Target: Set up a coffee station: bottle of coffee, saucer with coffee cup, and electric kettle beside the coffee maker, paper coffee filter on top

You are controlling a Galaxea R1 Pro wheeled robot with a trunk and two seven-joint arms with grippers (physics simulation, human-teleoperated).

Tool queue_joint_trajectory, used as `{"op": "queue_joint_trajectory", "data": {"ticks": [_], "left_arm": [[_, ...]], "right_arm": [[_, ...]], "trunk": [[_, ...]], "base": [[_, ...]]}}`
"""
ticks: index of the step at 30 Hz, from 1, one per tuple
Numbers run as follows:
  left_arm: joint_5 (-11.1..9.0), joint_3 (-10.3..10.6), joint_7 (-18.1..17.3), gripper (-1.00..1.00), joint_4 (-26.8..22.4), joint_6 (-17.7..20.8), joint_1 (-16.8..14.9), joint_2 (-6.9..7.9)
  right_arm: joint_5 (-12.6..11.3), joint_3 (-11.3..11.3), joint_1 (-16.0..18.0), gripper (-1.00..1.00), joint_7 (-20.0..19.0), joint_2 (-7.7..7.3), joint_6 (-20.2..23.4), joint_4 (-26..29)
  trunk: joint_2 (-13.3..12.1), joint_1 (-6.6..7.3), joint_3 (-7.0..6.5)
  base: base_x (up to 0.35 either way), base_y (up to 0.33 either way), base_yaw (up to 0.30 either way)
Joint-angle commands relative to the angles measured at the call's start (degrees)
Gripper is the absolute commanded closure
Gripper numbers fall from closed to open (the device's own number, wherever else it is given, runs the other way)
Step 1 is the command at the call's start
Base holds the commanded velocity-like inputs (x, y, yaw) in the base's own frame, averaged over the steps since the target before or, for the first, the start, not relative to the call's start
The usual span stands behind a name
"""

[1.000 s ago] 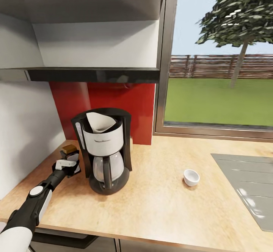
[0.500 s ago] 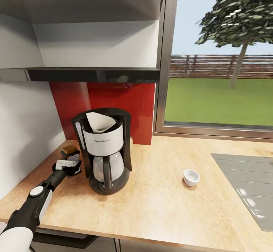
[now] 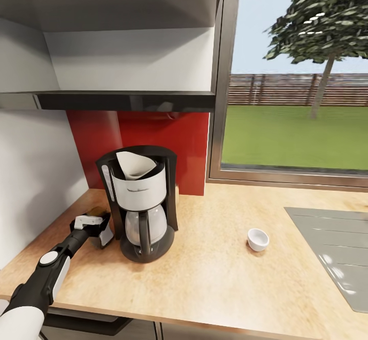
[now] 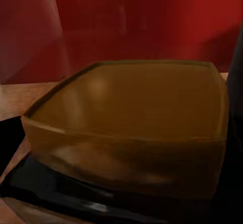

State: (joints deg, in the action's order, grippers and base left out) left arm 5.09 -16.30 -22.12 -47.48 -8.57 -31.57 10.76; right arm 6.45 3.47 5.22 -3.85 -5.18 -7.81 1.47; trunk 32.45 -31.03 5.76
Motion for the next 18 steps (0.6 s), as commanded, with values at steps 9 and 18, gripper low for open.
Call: {"op": "queue_joint_trajectory", "data": {"ticks": [9,18], "left_arm": [[0.5,-0.2,-0.3,-1.00,0.0,-0.4,-0.1,-0.04],[0.5,-0.2,-0.3,-1.00,0.0,-0.4,0.0,-0.04]], "right_arm": [[0.6,0.4,-0.1,-1.00,-0.1,-0.08,-0.2,0.0],[0.6,0.4,-0.1,-1.00,-0.1,0.00,-0.3,0.0]], "trunk": [[0.1,-0.02,0.11],[0.1,-0.02,0.11]], "base": [[0.000,0.000,0.000],[0.000,0.000,0.000]]}}
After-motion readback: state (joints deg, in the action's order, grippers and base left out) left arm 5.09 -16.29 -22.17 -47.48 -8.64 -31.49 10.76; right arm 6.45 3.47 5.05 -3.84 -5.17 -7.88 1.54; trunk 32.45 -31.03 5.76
